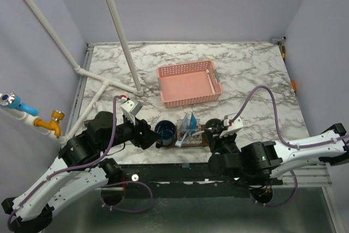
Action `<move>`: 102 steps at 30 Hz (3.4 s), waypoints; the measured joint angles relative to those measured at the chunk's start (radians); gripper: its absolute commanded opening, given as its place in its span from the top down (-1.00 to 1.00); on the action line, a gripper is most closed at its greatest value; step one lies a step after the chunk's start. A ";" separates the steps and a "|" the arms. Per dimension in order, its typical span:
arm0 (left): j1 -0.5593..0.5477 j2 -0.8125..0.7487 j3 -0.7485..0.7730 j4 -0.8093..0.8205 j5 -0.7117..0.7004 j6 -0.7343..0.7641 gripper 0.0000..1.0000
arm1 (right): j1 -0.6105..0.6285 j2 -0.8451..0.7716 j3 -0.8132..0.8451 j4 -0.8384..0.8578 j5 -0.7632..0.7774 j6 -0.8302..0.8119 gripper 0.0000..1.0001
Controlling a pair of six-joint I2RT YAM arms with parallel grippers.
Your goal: Prepare toiletry sets of a toothbrush and toothpaste on the tray
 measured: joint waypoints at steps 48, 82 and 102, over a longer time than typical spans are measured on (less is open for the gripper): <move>0.024 0.000 -0.006 0.000 0.006 0.000 -0.33 | -0.184 0.072 -0.135 0.280 -0.086 0.023 0.73; 0.031 0.000 -0.007 0.000 0.007 0.001 -0.33 | -0.184 0.034 -0.148 0.256 -0.100 0.036 0.18; 0.031 0.003 -0.007 0.001 0.006 0.000 -0.41 | -0.184 0.013 -0.060 0.211 -0.100 -0.084 -0.03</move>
